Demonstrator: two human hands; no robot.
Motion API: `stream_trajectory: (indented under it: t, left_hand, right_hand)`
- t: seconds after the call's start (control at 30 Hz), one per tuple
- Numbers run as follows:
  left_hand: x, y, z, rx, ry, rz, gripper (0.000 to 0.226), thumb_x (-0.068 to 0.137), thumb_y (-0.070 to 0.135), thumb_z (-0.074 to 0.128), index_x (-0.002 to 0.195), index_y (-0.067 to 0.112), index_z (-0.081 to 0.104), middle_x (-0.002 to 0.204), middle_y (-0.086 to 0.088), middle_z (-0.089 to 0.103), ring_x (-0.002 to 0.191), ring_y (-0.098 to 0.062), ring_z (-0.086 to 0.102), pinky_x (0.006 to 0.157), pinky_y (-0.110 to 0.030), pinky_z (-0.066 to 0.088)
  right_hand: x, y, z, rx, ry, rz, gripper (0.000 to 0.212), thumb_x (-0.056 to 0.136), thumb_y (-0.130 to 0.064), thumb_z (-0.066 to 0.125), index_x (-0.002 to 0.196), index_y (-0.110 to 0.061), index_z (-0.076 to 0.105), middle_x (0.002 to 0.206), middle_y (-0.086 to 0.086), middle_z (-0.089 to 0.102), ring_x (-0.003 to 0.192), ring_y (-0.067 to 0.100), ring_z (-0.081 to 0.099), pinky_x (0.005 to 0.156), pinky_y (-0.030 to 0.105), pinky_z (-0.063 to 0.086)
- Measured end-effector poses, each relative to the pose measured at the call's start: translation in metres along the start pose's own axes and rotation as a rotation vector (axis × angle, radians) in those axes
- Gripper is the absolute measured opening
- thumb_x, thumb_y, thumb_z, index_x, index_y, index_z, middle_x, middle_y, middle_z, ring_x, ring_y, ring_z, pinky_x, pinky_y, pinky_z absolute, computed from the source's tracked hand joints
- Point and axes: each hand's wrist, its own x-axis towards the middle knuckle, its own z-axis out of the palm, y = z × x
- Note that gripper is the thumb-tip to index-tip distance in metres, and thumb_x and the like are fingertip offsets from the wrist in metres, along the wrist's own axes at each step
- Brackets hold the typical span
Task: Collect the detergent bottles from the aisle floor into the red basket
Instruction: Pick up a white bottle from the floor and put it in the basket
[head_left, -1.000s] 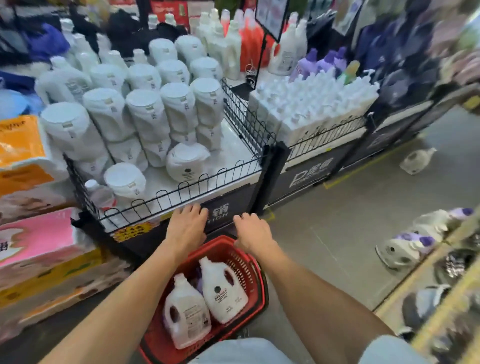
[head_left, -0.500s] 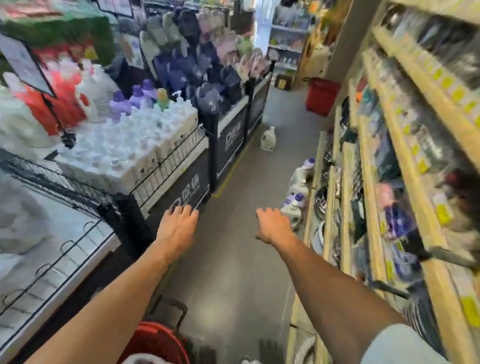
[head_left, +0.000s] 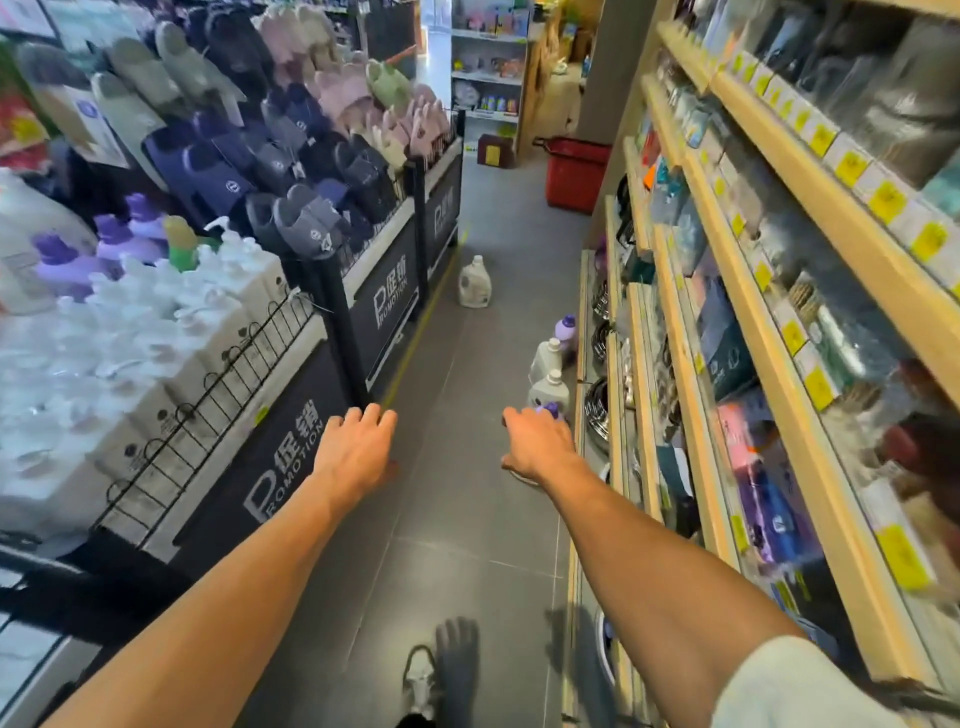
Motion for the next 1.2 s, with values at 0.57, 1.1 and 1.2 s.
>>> stream_trajectory:
  t: [0.57,1.1,1.2]
  left_hand:
    - [0.374,-0.087,-0.036,0.047,0.006,0.136,0.063,0.086,0.044,0.070,0.137,0.018,0.043,0.129,-0.006,0.051,0.118,-0.031,0.052,0.092,-0.044,0.044]
    - [0.714,-0.125,-0.098,0.080,0.027,0.141,0.056,0.083,0.046,0.071,0.127,0.019,0.049,0.123,-0.006,0.054,0.117,-0.031,0.055,0.092,-0.044,0.045]
    - [0.766,-0.136,-0.087,0.072,0.006,0.130,0.053,0.084,0.046,0.068,0.125,0.018,0.049,0.121,-0.005,0.055,0.114,-0.031,0.056,0.091,-0.043,0.046]
  right_hand:
    - [0.315,0.018,-0.088,0.039,-0.013,0.128,0.060,0.089,-0.040,0.074,0.137,-0.015,0.047,0.135,0.013,0.056,0.128,0.035,0.050,0.095,0.045,0.046]
    - [0.650,0.101,-0.205,0.125,0.035,0.137,0.055,0.086,-0.033,0.072,0.134,-0.018,0.049,0.132,0.011,0.059,0.122,0.035,0.053,0.082,0.040,0.042]
    - [0.706,0.110,-0.211,0.122,0.012,0.127,0.056,0.087,-0.035,0.072,0.135,-0.017,0.048,0.132,0.010,0.059,0.121,0.034,0.052,0.085,0.042,0.045]
